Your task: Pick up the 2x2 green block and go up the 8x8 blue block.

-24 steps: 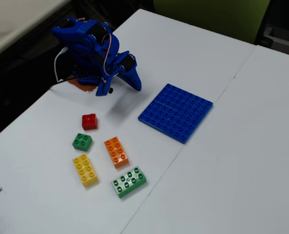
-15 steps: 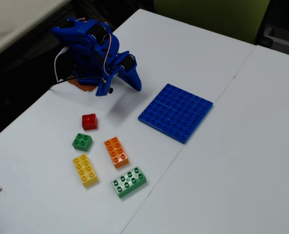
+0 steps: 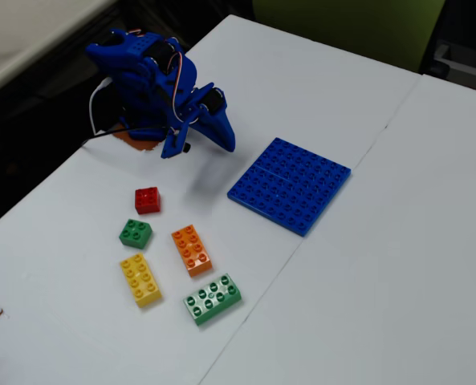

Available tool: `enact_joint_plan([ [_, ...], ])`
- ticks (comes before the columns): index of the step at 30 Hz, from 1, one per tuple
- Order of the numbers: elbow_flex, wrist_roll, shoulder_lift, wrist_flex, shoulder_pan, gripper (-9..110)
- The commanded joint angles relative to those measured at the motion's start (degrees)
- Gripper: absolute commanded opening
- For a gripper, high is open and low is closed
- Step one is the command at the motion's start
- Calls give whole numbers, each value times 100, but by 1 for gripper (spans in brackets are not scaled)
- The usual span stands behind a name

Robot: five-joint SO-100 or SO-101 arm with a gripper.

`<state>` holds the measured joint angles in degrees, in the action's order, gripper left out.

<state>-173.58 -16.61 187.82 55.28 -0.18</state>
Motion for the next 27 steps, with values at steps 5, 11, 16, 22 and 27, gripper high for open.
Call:
enact_joint_plan([
  [5,976,-6126,255,1397,9,0],
  [11,1125,-7462,255,1705,316,9],
  [16,1371,-6205,193,1134,606,18],
  [22,2558,-5810,-1143,1362,1090,20],
  [27,3762,-5871,-2285,1758,1890,22],
])
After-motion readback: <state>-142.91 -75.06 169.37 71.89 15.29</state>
